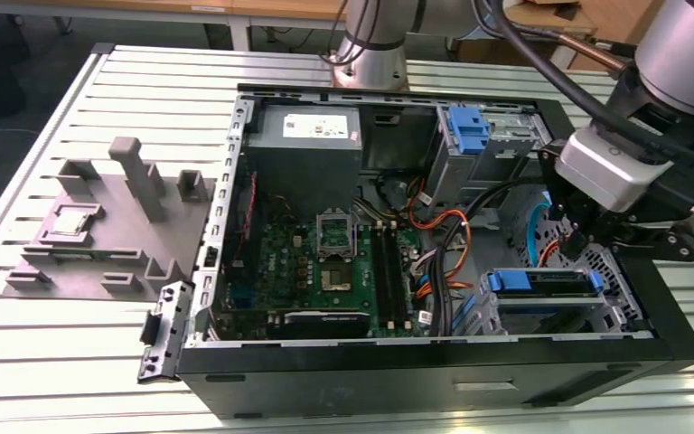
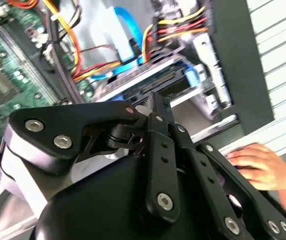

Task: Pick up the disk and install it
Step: 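Insert the first disk wire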

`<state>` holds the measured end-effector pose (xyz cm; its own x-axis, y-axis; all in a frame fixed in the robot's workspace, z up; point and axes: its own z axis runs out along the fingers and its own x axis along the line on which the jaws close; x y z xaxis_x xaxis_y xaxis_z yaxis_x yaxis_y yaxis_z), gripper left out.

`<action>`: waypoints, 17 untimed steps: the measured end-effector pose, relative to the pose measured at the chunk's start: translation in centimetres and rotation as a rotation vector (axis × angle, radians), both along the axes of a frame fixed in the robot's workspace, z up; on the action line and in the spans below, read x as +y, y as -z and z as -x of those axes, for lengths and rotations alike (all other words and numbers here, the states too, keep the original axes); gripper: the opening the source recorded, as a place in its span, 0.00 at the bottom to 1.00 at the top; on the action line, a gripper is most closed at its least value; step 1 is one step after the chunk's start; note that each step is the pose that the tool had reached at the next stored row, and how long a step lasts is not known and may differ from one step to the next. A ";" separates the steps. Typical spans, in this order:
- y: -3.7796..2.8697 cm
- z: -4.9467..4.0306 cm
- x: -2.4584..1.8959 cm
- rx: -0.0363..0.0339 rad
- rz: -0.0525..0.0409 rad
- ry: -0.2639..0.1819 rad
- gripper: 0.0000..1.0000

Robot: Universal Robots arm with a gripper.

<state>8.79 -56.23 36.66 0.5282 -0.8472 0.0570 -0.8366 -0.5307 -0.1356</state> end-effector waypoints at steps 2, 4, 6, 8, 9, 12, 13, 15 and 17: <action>0.02 -0.01 0.01 -0.0054 0.0008 -0.026 0.10; 0.07 -0.01 0.01 -0.0091 0.0013 -0.052 0.10; 0.14 -0.05 0.01 -0.0116 0.0026 -0.066 0.10; 0.20 -0.27 0.10 -0.0125 0.0033 -0.069 0.10; 0.23 -0.44 0.19 -0.0125 0.0032 -0.069 0.10; 0.30 -0.98 0.52 -0.0125 0.0033 -0.070 0.10; 0.32 -1.17 0.66 -0.0125 0.0034 -0.070 0.10; 0.37 -1.57 0.96 -0.0125 0.0035 -0.070 0.10; 0.40 -1.92 1.24 -0.0125 0.0038 -0.070 0.10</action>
<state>10.71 -54.99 36.26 0.5850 -0.8083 0.0671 -0.7960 -0.5880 -0.1436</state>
